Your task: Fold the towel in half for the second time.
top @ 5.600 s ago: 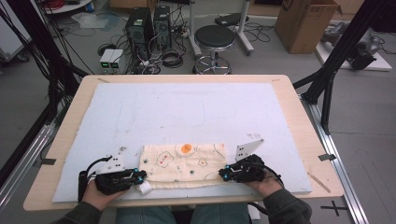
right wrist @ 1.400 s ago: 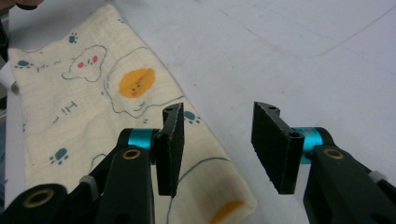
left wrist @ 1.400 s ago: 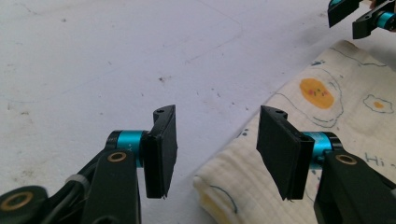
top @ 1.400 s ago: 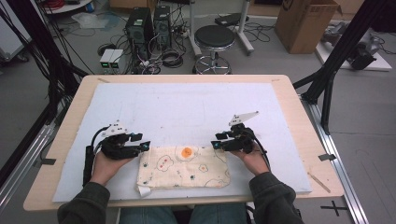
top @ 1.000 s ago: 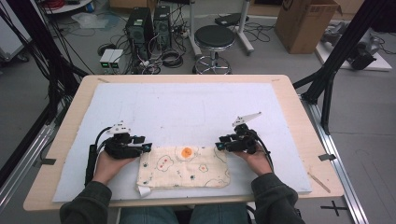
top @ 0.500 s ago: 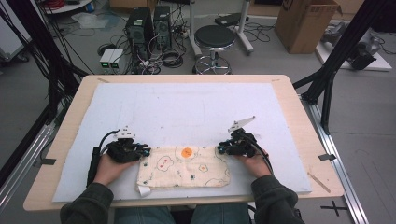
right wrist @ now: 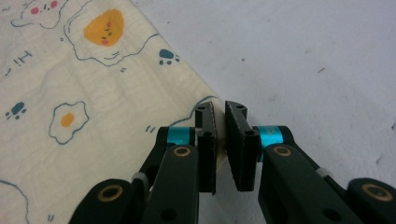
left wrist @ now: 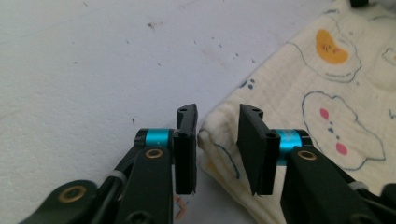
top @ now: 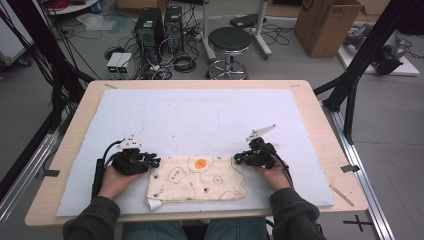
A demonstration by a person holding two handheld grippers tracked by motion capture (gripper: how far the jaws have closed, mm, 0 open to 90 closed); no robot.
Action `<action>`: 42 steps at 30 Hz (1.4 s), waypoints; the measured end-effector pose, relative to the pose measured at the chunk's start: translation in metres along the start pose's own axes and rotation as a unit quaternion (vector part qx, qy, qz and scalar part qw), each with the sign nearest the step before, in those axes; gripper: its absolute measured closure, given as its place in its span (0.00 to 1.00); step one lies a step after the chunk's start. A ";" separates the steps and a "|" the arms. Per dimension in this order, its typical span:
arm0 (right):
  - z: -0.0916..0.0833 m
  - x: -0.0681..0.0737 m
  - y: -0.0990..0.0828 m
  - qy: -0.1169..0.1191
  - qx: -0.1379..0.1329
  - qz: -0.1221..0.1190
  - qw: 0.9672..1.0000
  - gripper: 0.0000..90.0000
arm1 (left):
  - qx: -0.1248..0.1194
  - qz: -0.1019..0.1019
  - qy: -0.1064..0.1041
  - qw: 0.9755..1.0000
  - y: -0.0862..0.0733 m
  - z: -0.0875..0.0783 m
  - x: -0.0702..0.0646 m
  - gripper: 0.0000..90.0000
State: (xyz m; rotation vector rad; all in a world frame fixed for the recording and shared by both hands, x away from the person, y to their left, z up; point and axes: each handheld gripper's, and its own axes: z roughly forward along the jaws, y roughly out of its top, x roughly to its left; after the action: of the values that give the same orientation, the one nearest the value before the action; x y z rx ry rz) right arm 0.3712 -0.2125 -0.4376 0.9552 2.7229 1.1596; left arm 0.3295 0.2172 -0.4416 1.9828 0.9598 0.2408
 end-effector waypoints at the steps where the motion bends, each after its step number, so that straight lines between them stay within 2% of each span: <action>1: 0.000 0.000 0.000 0.001 0.001 0.000 1.000 0.92 | -0.004 -0.007 0.000 1.000 0.000 0.000 0.001 0.69; 8: 0.000 0.001 0.000 -0.002 0.000 -0.001 1.000 0.91 | -0.015 -0.039 0.002 0.999 0.000 0.003 0.008 0.70; 11: 0.001 0.001 0.000 -0.002 0.000 -0.005 1.000 0.90 | 0.007 -0.022 -0.004 1.000 -0.001 0.008 0.005 0.73; 12: 0.001 0.001 0.000 -0.003 -0.001 -0.007 1.000 0.90 | 0.005 -0.018 -0.001 1.000 -0.001 0.008 0.004 0.73; 14: 0.001 0.001 0.000 -0.003 -0.001 -0.007 1.000 0.89 | 0.012 -0.012 -0.006 1.000 -0.001 0.007 0.004 0.80; 15: 0.001 0.001 0.000 -0.003 0.000 -0.008 1.000 0.89 | 0.013 -0.007 -0.002 1.000 -0.001 0.007 0.003 0.82; 17: 0.001 0.000 0.000 -0.001 -0.001 -0.010 1.000 0.89 | 0.020 0.013 -0.003 1.000 -0.002 0.007 0.001 0.89; 20: 0.001 0.001 0.000 0.000 0.000 -0.010 1.000 0.89 | 0.023 0.025 -0.003 0.999 -0.002 0.006 -0.001 0.94; 26: 0.001 0.001 0.000 0.000 -0.001 -0.017 1.000 0.90 | 0.021 0.022 -0.004 1.000 -0.002 0.005 -0.001 0.95; 30: 0.000 -0.005 -0.003 0.020 -0.010 0.002 1.000 0.90 | 0.017 0.021 -0.004 1.000 -0.002 0.004 0.001 0.95; 39: 0.000 -0.009 -0.002 0.045 -0.022 0.010 0.999 0.93 | 0.004 0.009 0.004 1.000 0.000 0.002 0.003 0.95; 42: -0.002 -0.009 0.001 0.047 -0.022 0.010 0.999 0.93 | -0.004 0.001 0.002 1.000 0.001 -0.001 0.004 0.95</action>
State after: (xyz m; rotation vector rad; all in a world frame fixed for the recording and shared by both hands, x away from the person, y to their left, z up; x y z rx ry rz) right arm 0.3784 -0.2182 -0.4373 0.9499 2.7523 1.2929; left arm 0.3319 0.2202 -0.4414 1.9762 0.9577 0.2486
